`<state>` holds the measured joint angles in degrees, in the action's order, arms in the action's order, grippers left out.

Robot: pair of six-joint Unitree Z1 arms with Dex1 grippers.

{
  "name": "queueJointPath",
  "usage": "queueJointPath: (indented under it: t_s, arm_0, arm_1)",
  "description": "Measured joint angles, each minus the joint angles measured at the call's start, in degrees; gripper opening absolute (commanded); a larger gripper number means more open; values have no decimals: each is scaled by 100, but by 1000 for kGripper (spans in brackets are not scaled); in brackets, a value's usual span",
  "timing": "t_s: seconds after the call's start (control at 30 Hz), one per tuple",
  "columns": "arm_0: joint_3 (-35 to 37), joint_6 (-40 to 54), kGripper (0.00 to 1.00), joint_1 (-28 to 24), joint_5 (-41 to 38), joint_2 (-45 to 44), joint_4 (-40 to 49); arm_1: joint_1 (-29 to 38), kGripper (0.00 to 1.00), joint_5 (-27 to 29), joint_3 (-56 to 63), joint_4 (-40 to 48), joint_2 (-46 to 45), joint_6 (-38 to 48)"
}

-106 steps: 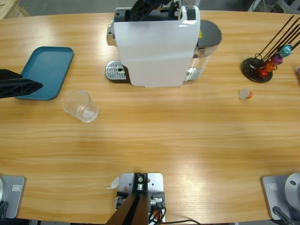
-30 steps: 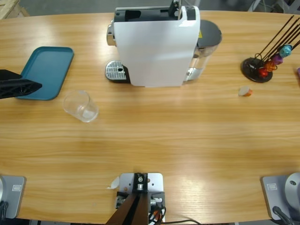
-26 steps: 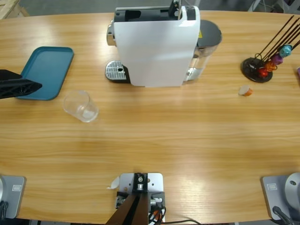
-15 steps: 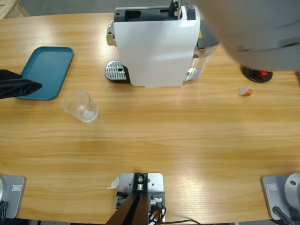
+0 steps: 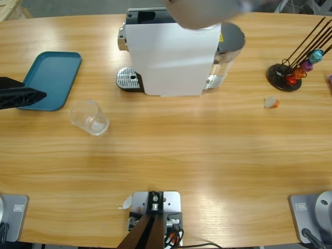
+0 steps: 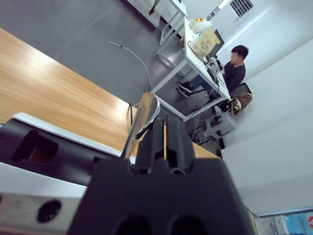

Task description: Pour coffee

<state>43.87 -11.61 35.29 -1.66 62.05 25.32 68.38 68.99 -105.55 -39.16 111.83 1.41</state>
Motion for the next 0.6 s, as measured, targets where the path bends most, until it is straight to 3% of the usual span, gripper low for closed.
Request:
queueJointPath:
  t_s: [0.6]
  arm_0:
    - [-3,0,830,0,0,0,-21]
  arm_1:
    - [0,0,-386,-195,0,375,-67]
